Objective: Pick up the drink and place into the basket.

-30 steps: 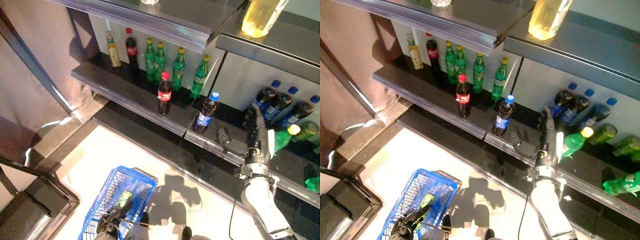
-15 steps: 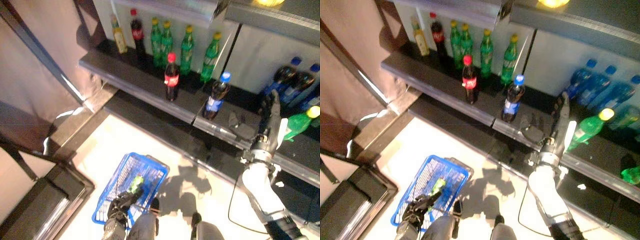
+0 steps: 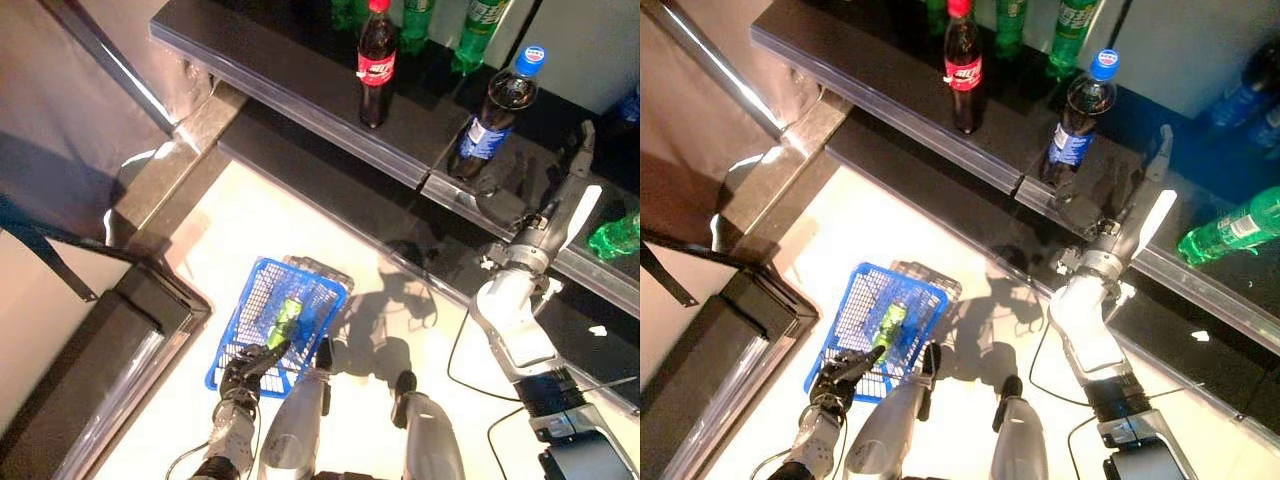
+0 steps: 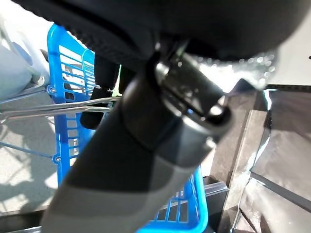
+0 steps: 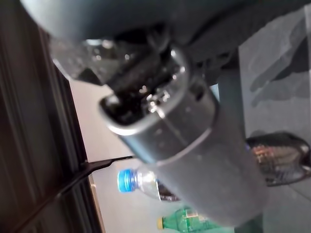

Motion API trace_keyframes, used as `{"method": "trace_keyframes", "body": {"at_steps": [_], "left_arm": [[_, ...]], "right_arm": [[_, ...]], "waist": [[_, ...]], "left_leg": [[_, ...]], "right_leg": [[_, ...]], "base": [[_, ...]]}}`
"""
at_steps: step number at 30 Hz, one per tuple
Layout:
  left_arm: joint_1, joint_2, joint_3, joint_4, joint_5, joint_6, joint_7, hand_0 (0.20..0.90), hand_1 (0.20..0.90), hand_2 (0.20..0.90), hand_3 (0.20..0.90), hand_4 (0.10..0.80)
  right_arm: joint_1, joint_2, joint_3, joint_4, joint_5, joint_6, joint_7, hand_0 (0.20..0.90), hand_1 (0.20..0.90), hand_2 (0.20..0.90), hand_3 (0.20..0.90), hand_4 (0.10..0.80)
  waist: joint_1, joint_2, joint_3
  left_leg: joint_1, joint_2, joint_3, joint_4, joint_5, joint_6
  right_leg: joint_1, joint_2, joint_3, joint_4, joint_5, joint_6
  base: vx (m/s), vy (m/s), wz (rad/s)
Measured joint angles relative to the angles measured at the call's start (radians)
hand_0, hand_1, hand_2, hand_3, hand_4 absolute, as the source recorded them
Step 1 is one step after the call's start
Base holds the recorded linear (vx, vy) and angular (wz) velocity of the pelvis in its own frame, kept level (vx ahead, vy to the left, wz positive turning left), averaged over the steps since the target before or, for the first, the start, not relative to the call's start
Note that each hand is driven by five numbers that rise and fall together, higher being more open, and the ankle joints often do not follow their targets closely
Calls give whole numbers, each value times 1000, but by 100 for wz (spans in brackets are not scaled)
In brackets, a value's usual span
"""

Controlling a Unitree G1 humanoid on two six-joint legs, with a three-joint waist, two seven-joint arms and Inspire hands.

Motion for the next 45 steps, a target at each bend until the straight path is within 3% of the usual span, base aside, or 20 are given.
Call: {"method": "trace_keyframes", "body": {"at_steps": [19,36,37,38,39,45], "left_arm": [[-72,75,-65,-39,-4,8,46,300,300,300,200,100],[-87,85,-77,-73,-50,42,70,300,300,300,200,100],[-87,86,-77,-74,-50,42,70,300,300,300,200,100],[-88,87,-77,-78,-50,42,69,300,300,300,200,100],[-88,88,-77,-81,-50,42,68,300,300,300,200,100],[-89,91,-80,-88,-52,60,64,300,300,300,200,100]], "right_arm": [[-309,-43,0,241,123,8,-38,900,900,900,900,800],[-521,-57,2,435,267,-10,-19,900,900,900,900,800],[-528,-61,2,441,273,-12,-18,851,851,851,842,742],[-551,-72,2,477,289,-21,-12,507,507,507,442,342],[-557,-81,2,488,304,-24,-11,300,300,300,200,100],[-598,-111,10,578,331,-27,5,300,300,300,200,100]], "waist": [[43,-2,57],[57,-6,60],[58,-7,60],[58,-6,60],[60,-7,60],[68,-7,60]], "left_leg": [[-150,-18,-5,49,5,10],[-232,-34,-5,68,14,33],[-236,-34,-5,69,15,33],[-247,-34,-5,72,16,35],[-250,-35,-5,73,17,35],[-251,-42,-5,77,18,38]], "right_leg": [[-143,-12,-1,51,1,4],[-219,-25,3,51,17,21],[-223,-25,3,52,18,21],[-231,-25,3,54,20,22],[-233,-26,3,55,21,23],[-233,-32,2,62,22,25]], "base": [[-1,1,0],[0,1,1],[0,0,0],[0,0,0],[0,0,0],[0,0,0]]}}
